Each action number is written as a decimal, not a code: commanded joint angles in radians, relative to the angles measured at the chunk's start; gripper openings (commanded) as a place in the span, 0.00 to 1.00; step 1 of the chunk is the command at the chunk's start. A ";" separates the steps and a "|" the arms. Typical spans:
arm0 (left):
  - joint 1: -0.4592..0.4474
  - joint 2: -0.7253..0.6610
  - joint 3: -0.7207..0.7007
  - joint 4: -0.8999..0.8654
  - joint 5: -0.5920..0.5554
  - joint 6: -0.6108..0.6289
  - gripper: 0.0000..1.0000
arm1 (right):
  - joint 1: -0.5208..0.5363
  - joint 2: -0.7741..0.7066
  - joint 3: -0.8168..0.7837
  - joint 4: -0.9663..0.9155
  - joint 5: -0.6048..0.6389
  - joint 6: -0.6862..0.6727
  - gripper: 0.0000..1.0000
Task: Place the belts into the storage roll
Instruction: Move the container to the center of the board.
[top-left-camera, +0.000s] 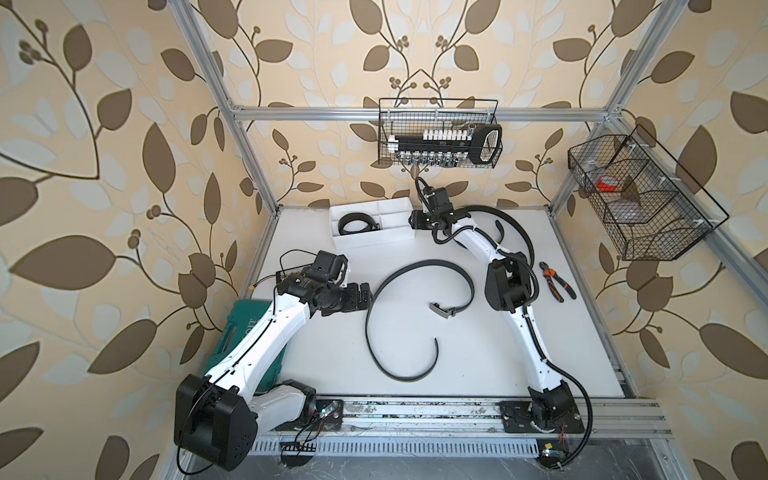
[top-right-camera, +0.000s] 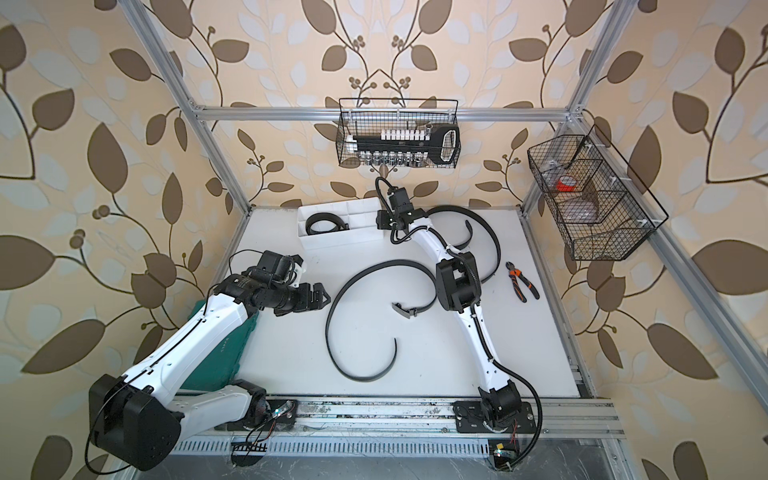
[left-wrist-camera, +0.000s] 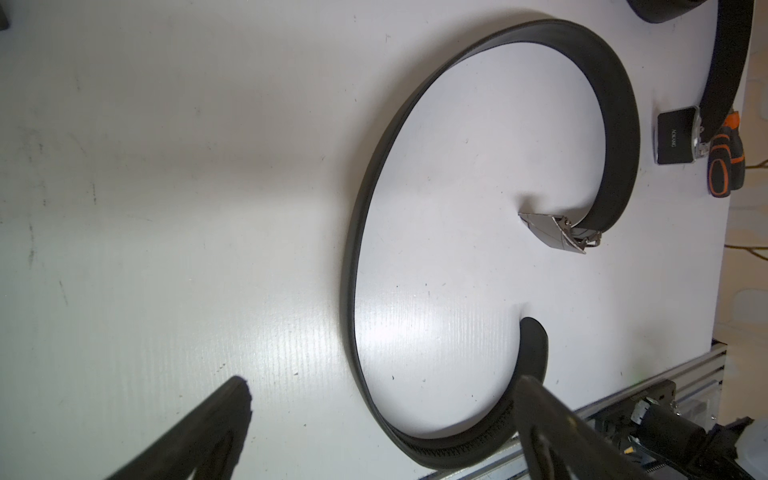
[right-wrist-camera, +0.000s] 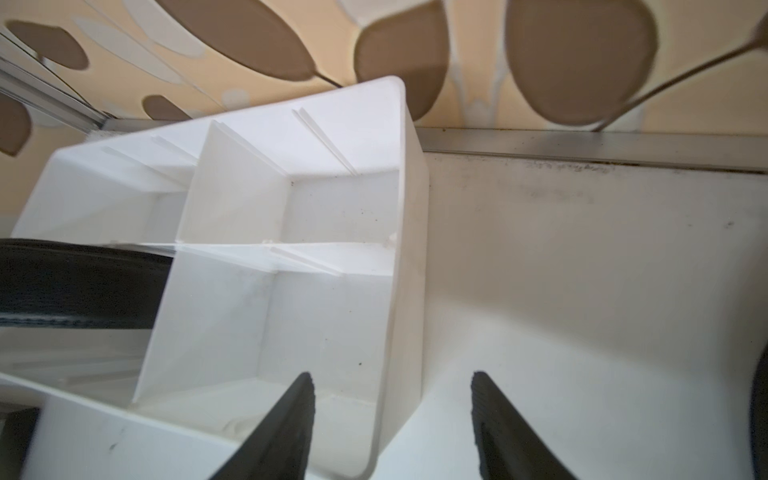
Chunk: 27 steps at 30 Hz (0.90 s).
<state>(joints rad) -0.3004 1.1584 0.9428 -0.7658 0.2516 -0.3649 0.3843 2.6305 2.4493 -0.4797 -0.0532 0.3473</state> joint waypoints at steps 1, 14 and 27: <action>0.001 -0.022 -0.011 0.004 -0.007 0.025 0.99 | 0.013 0.055 0.065 -0.038 0.064 -0.056 0.54; 0.003 -0.016 -0.007 0.005 -0.017 0.027 0.99 | 0.019 0.102 0.108 -0.012 0.065 -0.128 0.26; 0.009 -0.014 -0.006 0.008 -0.013 0.028 0.99 | 0.016 -0.077 -0.100 0.021 0.085 -0.134 0.00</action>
<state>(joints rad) -0.2996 1.1584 0.9424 -0.7639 0.2508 -0.3645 0.4000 2.6038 2.3783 -0.4152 0.0120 0.2333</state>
